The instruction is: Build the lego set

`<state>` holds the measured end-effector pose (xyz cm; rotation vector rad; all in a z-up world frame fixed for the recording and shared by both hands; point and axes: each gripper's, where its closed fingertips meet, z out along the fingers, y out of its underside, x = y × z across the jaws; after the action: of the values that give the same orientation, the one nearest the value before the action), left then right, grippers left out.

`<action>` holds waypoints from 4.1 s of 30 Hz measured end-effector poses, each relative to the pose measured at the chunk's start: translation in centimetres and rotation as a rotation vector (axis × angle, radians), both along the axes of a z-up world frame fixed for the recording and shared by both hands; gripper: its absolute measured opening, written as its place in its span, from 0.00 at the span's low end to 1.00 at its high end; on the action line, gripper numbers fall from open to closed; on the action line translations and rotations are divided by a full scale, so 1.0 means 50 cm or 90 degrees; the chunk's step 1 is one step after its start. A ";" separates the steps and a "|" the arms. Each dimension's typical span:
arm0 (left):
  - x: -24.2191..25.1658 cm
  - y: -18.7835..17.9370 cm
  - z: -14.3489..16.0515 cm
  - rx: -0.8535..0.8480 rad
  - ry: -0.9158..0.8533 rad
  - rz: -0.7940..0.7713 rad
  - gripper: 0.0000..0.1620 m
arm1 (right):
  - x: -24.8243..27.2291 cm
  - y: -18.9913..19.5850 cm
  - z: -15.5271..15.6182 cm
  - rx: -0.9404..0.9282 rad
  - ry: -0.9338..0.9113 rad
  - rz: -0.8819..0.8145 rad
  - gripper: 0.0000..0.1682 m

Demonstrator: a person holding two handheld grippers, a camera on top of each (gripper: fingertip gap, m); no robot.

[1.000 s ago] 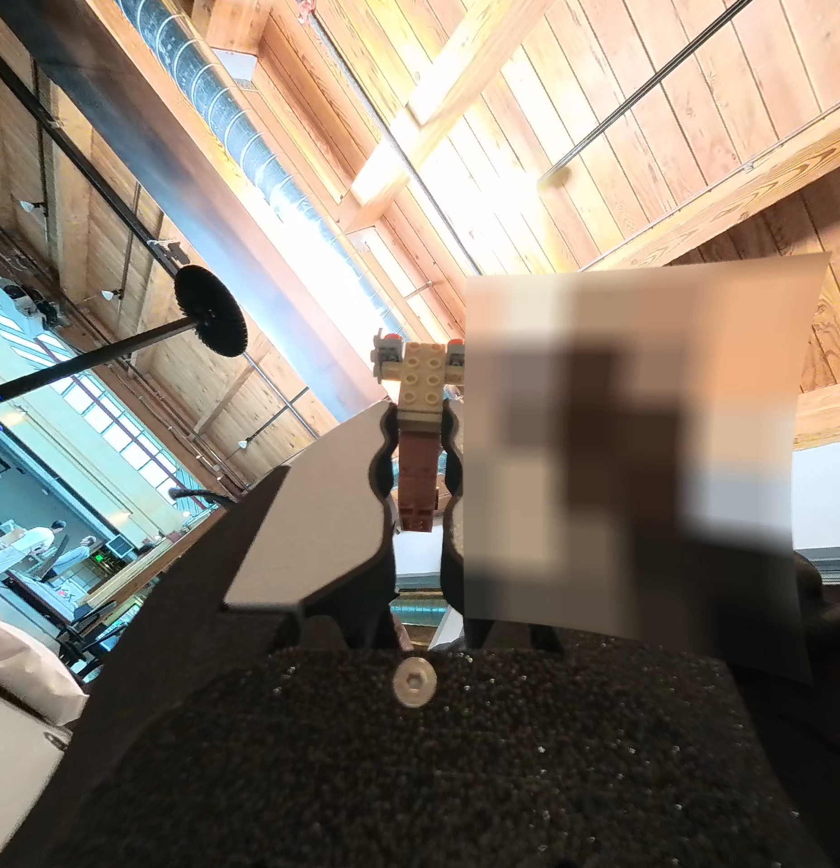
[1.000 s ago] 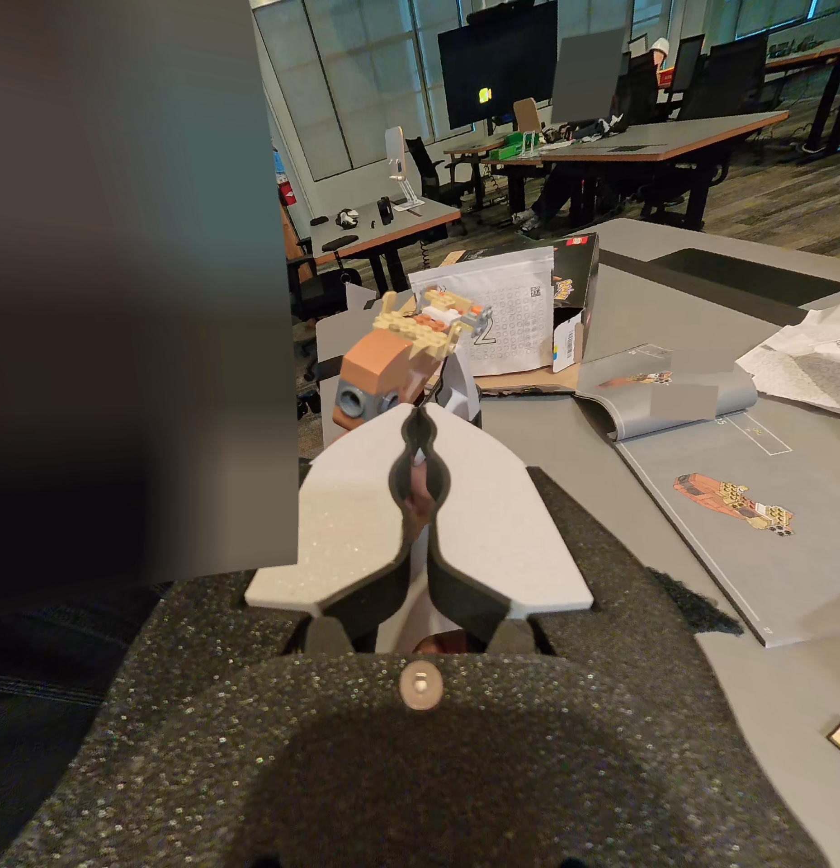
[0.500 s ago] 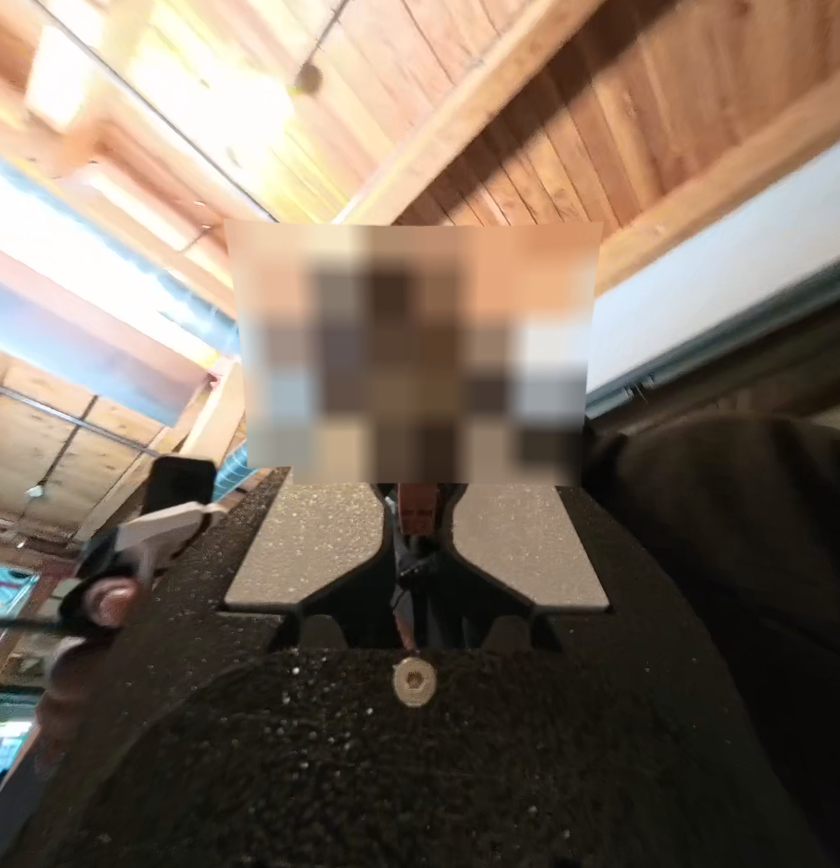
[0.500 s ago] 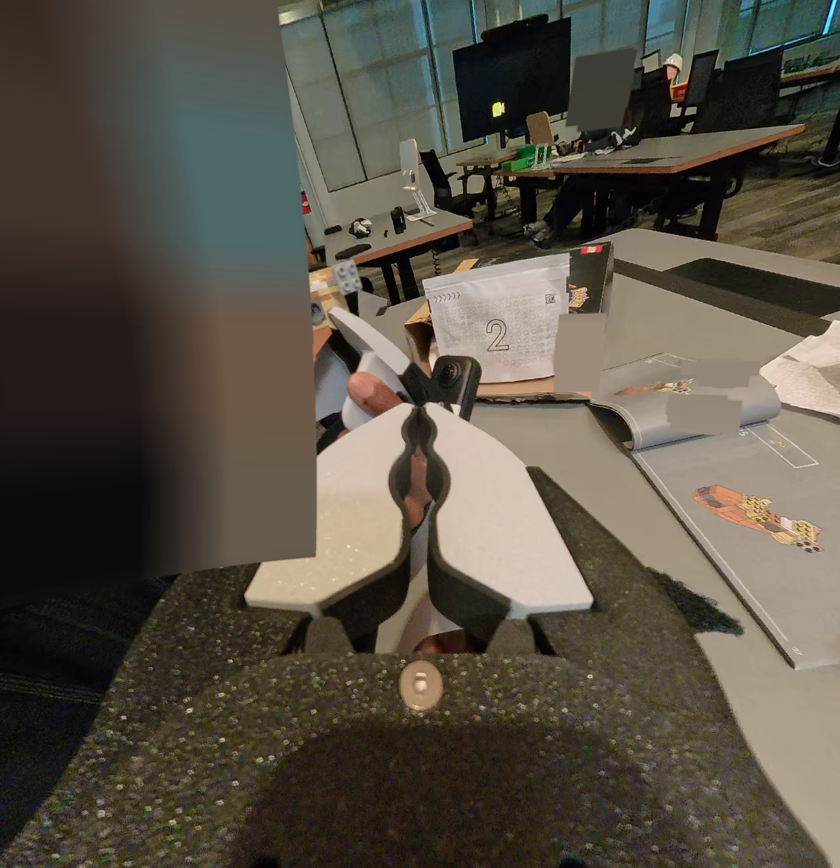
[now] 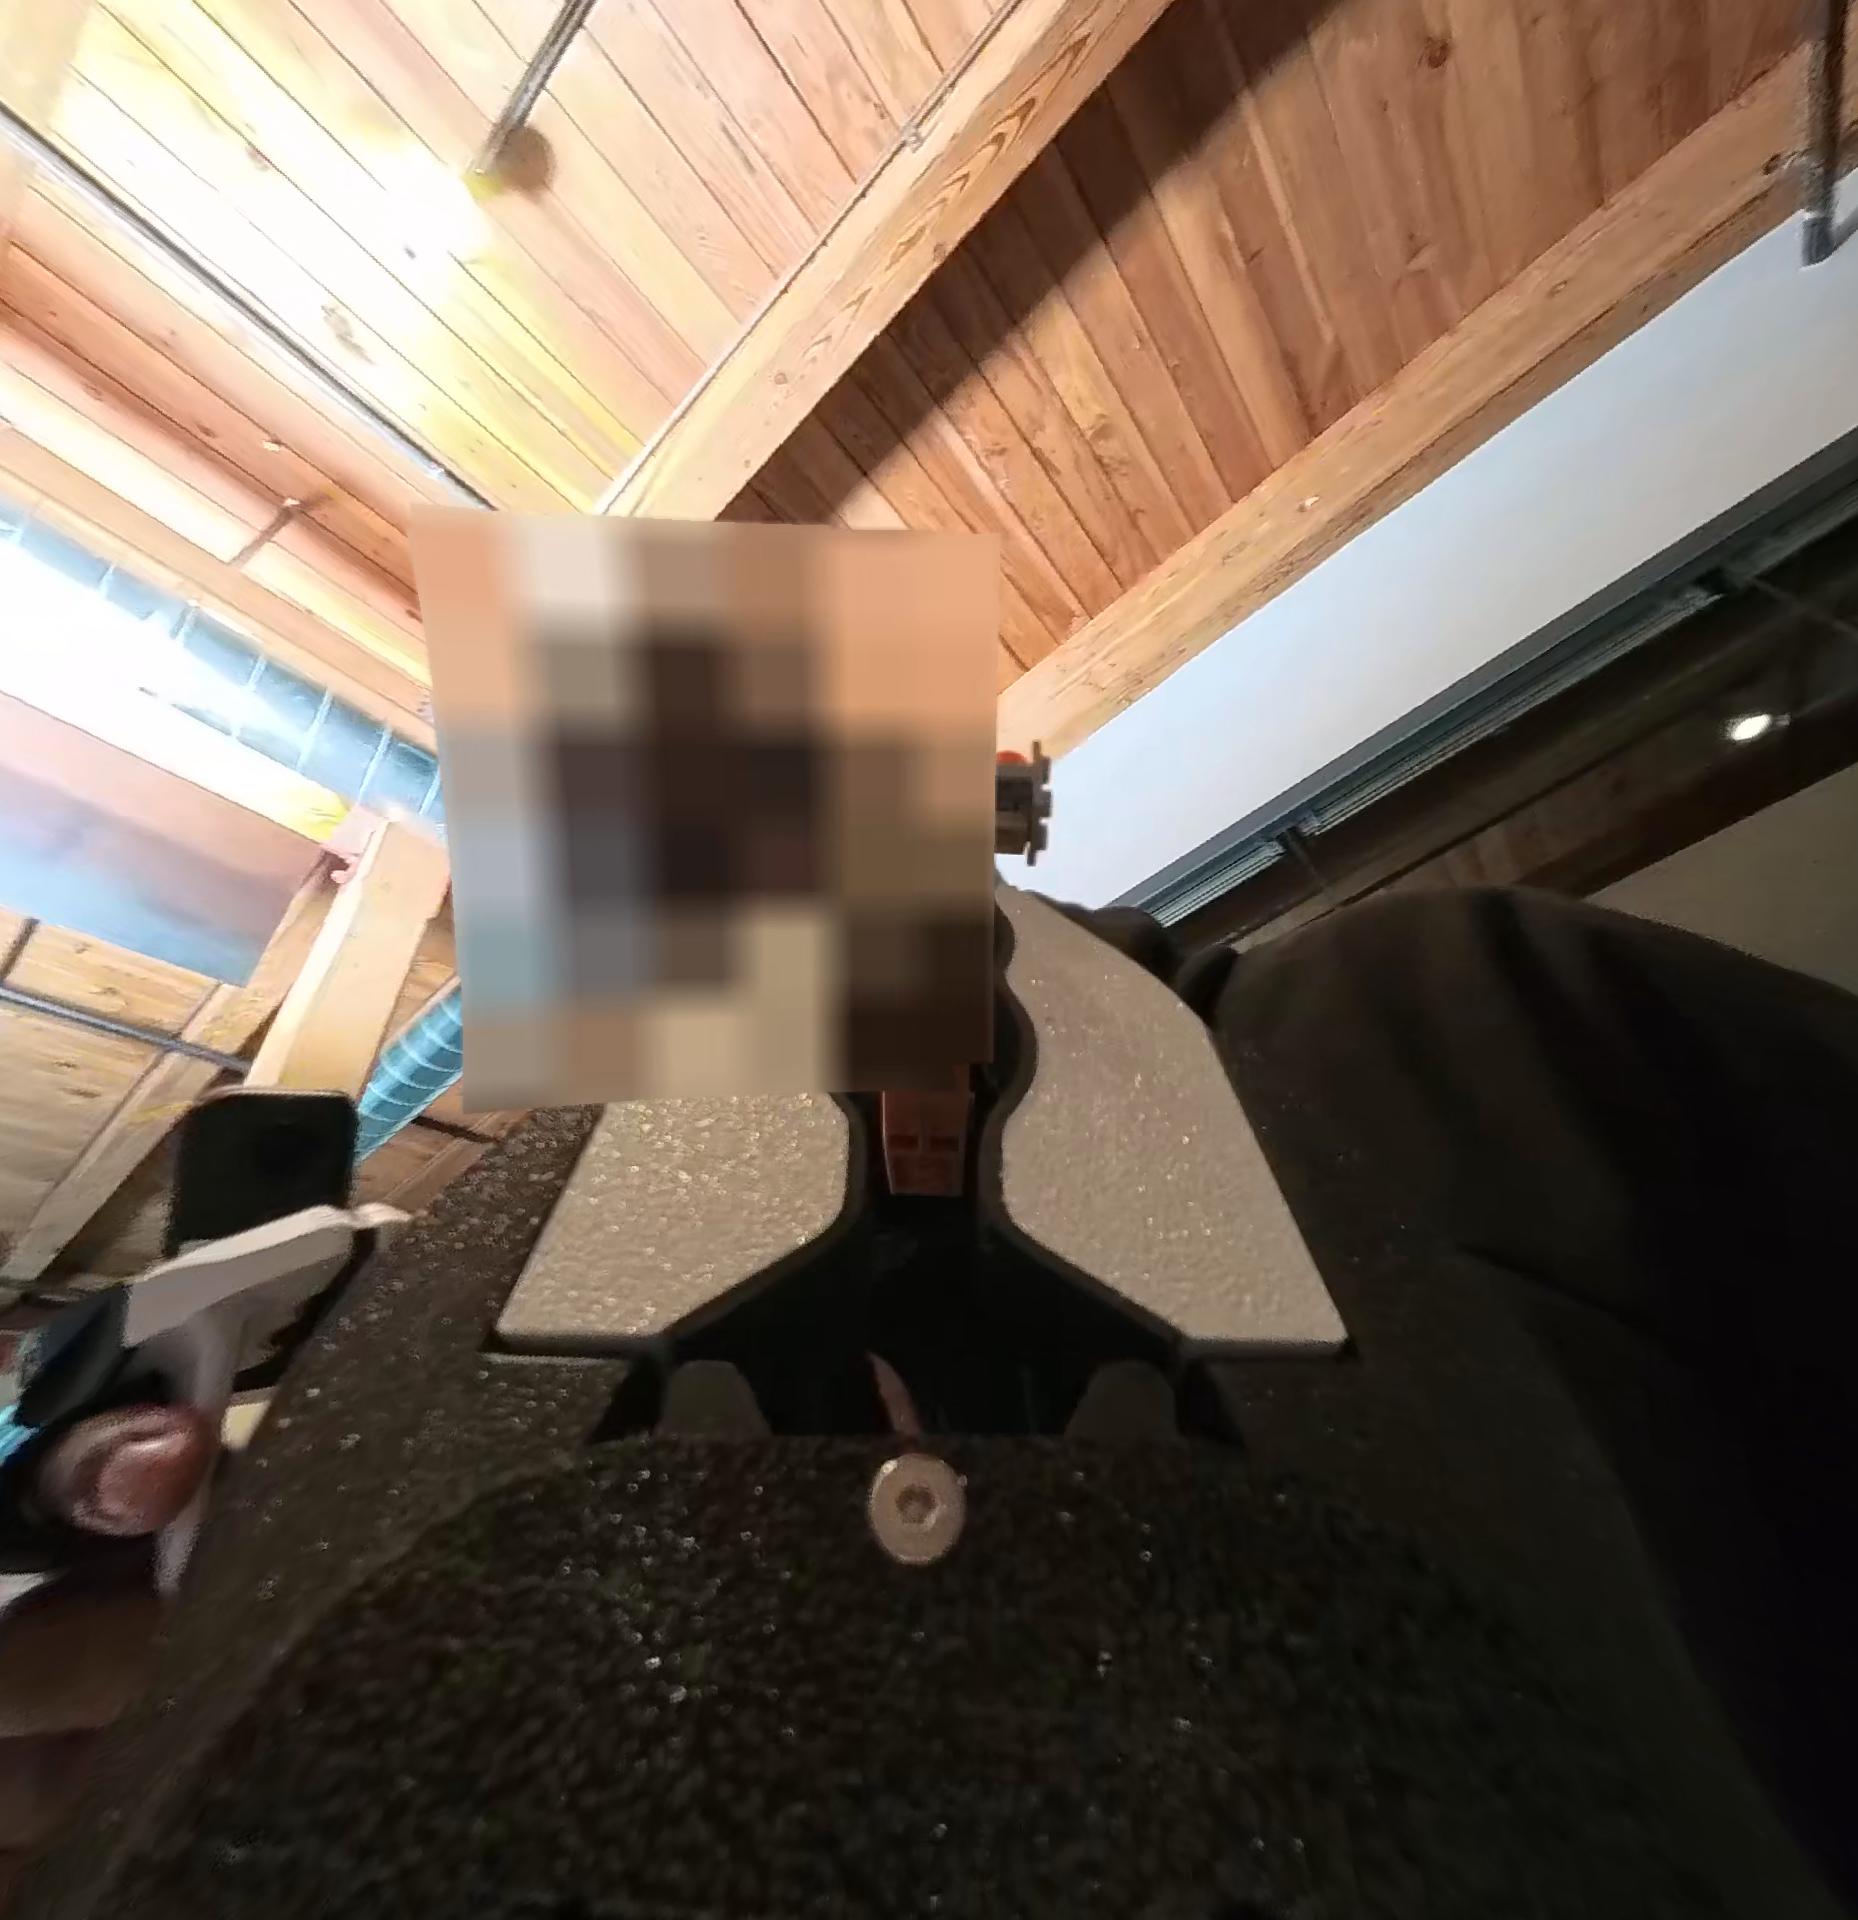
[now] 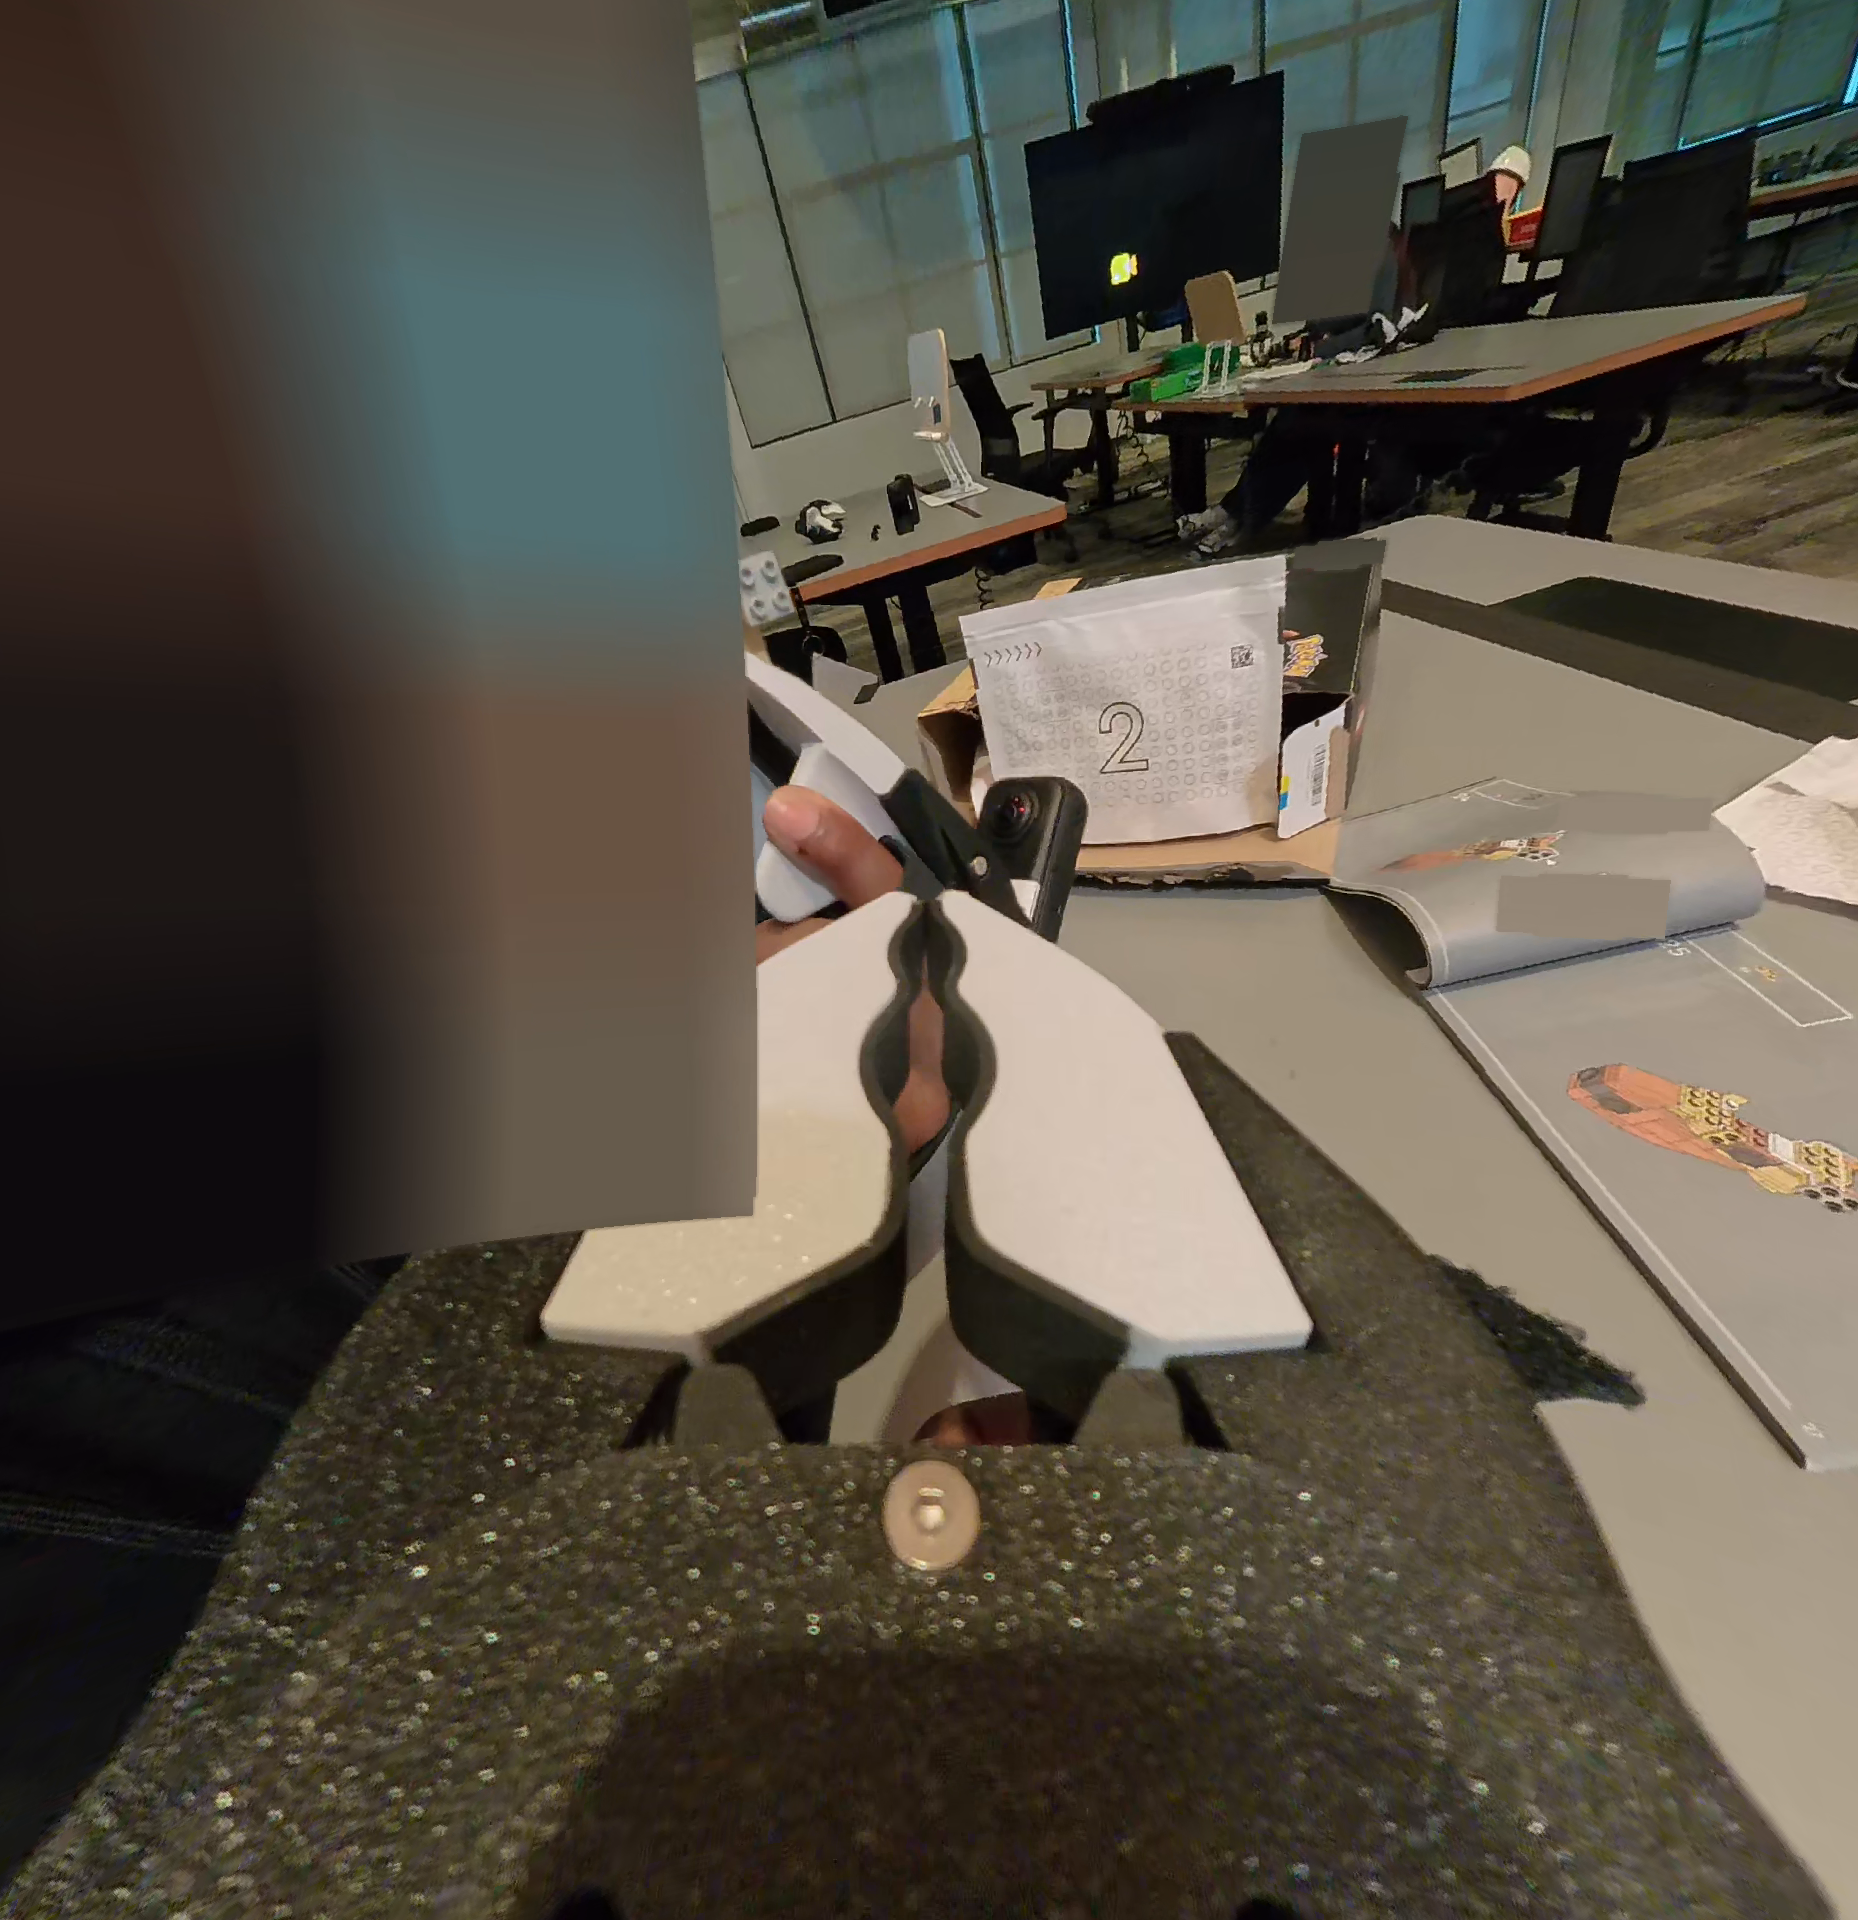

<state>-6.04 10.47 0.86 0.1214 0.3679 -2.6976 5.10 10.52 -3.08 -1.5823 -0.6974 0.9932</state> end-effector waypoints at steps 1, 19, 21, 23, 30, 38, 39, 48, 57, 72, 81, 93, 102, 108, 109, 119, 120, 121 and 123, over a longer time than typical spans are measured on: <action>0.007 0.003 -0.001 -0.002 0.019 0.014 0.10 | 0.001 0.000 -0.002 0.003 -0.004 -0.004 0.00; 0.167 0.063 -0.109 0.044 0.495 0.342 0.10 | 0.002 -0.014 -0.077 -0.022 -0.079 -0.002 0.25; 0.168 0.052 -0.109 0.052 0.488 0.329 0.10 | -0.005 -0.008 -0.081 -0.035 -0.079 -0.007 0.20; 0.168 0.045 -0.108 0.051 0.479 0.320 0.10 | -0.010 -0.003 -0.089 -0.044 -0.088 -0.012 0.13; 0.187 0.067 -0.141 0.018 0.579 0.325 0.24 | 0.004 0.007 -0.106 -0.049 -0.104 -0.078 0.10; 0.130 0.165 -0.200 -0.026 0.780 0.502 0.27 | 0.086 0.038 -0.247 -0.146 -0.325 -0.238 0.10; 0.131 0.164 -0.203 -0.009 0.792 0.511 0.27 | 0.086 0.039 -0.268 -0.160 -0.354 -0.241 0.10; 0.172 0.132 -0.232 0.093 0.860 0.504 0.27 | 0.066 0.043 -0.327 -0.196 -0.397 -0.240 0.10; 0.185 0.125 -0.244 0.124 0.889 0.492 0.26 | 0.074 0.031 -0.299 -0.181 -0.344 -0.231 0.16; 0.174 0.123 -0.236 0.135 0.865 0.533 0.23 | 0.317 0.212 -0.365 -0.250 -0.441 -0.464 0.13; 0.171 0.122 -0.234 0.125 0.853 0.511 0.20 | 0.335 0.239 -0.376 -0.278 -0.470 -0.496 0.10; 0.165 0.125 -0.226 0.147 0.833 0.536 0.19 | 0.256 0.223 -0.321 -0.251 -0.282 -0.353 0.05; 0.204 0.091 -0.186 0.592 0.744 0.721 0.20 | 0.090 0.094 -0.057 -0.186 0.336 0.045 0.04; 0.252 0.073 -0.138 0.437 0.854 0.441 0.18 | 0.057 0.070 -0.059 0.072 0.168 -0.036 0.05; 0.258 0.071 -0.133 0.383 0.865 0.376 0.18 | 0.055 0.073 -0.065 0.141 0.105 -0.077 0.05; 0.267 0.058 -0.135 0.114 0.864 0.055 0.16 | 0.048 0.054 -0.047 0.498 -0.141 -0.199 0.05; 0.267 0.054 -0.134 0.112 0.862 0.046 0.16 | 0.046 0.054 -0.049 0.518 -0.166 -0.202 0.05; 0.268 0.051 -0.132 0.113 0.858 0.037 0.16 | 0.044 0.053 -0.052 0.538 -0.188 -0.204 0.05; 0.269 0.044 -0.131 0.112 0.853 0.016 0.16 | 0.039 0.051 -0.053 0.564 -0.209 -0.203 0.05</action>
<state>7.41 12.68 -5.69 -1.6417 0.9239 -2.2921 7.05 13.05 -5.73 -1.0067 -0.9068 0.1179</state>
